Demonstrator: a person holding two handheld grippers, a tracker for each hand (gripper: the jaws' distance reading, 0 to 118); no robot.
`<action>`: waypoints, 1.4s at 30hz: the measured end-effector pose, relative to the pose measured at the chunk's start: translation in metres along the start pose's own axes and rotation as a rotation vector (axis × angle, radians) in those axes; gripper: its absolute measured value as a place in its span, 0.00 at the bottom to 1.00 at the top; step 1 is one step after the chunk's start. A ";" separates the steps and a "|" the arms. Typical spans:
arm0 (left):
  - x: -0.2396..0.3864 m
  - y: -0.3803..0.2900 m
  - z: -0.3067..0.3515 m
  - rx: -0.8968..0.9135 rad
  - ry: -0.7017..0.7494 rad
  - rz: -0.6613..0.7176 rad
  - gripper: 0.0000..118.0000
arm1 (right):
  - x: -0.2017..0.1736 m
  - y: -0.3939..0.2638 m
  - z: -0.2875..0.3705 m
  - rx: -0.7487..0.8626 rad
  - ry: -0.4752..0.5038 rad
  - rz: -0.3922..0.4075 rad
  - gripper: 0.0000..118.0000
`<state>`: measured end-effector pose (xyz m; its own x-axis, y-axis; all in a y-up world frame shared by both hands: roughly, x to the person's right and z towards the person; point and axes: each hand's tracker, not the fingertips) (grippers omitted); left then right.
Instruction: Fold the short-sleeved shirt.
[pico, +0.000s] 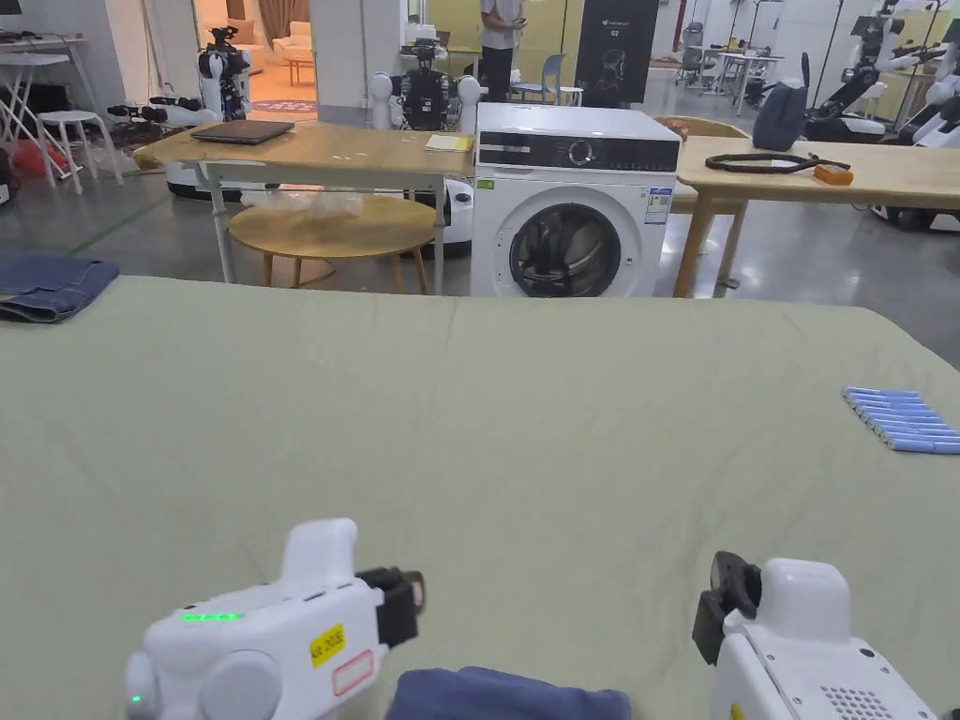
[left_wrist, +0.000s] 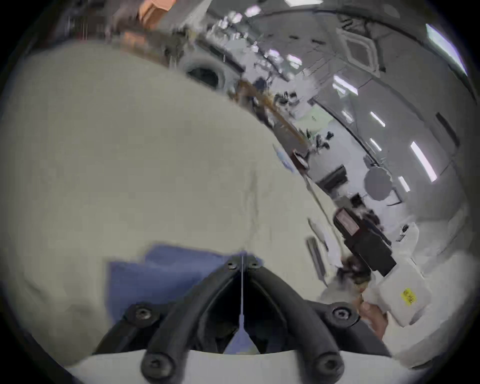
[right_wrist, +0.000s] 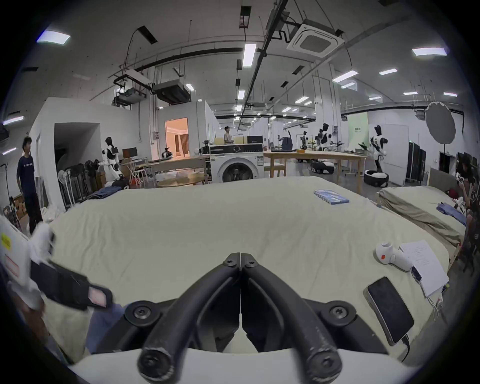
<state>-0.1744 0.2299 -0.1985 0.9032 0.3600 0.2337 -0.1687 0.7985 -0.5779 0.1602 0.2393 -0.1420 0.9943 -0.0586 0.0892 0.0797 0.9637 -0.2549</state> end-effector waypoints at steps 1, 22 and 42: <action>-0.004 0.002 0.008 0.060 0.067 -0.042 0.00 | -0.003 0.002 -0.001 0.013 0.003 -0.001 0.00; -0.050 0.001 0.073 0.474 0.439 -0.230 0.00 | -0.035 -0.012 0.030 0.019 0.076 0.123 0.00; -0.106 -0.059 0.053 -0.016 0.120 0.141 0.00 | -0.060 -0.117 -0.030 -0.412 0.089 0.187 0.00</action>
<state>-0.2810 0.1700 -0.1473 0.9117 0.4072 0.0552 -0.2916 0.7357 -0.6113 0.0931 0.1224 -0.1465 0.9951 0.0672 -0.0730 -0.0981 0.7770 -0.6218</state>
